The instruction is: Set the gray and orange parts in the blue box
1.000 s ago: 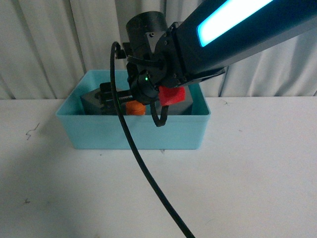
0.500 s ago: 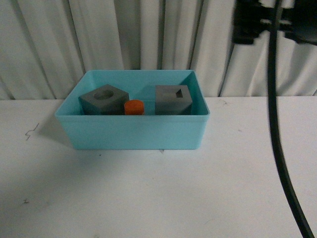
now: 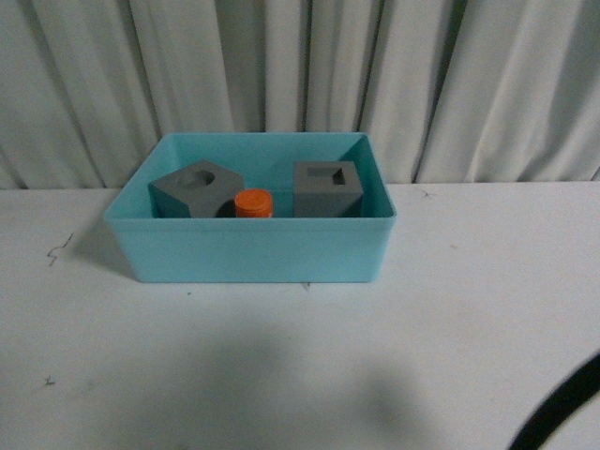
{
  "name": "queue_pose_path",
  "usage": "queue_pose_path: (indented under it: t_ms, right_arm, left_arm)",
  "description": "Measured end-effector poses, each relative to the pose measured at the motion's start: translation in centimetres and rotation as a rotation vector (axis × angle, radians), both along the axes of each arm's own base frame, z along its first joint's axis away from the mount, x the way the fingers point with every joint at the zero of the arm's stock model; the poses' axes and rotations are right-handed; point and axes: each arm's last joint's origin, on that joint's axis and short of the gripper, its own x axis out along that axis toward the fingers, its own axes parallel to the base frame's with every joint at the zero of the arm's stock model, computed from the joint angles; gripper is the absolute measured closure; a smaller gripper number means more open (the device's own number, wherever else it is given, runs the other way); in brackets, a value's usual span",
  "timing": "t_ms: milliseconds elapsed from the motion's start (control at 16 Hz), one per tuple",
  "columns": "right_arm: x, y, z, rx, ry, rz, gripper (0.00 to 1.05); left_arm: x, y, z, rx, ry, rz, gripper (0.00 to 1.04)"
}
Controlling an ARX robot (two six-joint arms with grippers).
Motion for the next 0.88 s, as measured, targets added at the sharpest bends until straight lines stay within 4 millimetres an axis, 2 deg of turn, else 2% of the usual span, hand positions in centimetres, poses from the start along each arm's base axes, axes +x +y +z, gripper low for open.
queue_pose_path:
  t_ms: [125, 250, 375, 438, 500, 750, 875]
  right_arm:
    - [-2.0, -1.6, -1.9, -0.117, -0.212, 0.052, 0.38]
    - [-2.6, -2.7, 0.3, -0.170, -0.445, 0.045, 0.63]
    - [-3.4, -3.4, -1.5, -0.214, -0.346, 0.067, 0.87]
    - [-3.7, -3.7, -1.1, -0.217, -0.374, 0.066, 0.99]
    - [-4.1, -4.1, -0.7, -0.224, -0.399, 0.060, 1.03]
    - [-5.3, -5.7, -0.3, -0.229, -0.406, 0.040, 1.03]
    - [-5.6, -5.5, -0.4, -0.225, -0.398, 0.064, 1.03]
  left_arm:
    - [0.0, 0.0, 0.0, 0.001, 0.000, 0.002, 0.07]
    - [0.0, 0.0, 0.0, 0.001, 0.000, 0.002, 0.07]
    - [0.0, 0.0, 0.0, 0.002, 0.000, 0.001, 0.07]
    - [0.0, 0.0, 0.0, 0.002, 0.000, 0.001, 0.07]
    - [0.0, 0.0, 0.0, 0.002, -0.001, 0.001, 0.07]
    - [0.0, 0.0, 0.0, 0.002, -0.001, 0.001, 0.07]
    - [0.0, 0.0, 0.0, 0.002, -0.001, 0.001, 0.07]
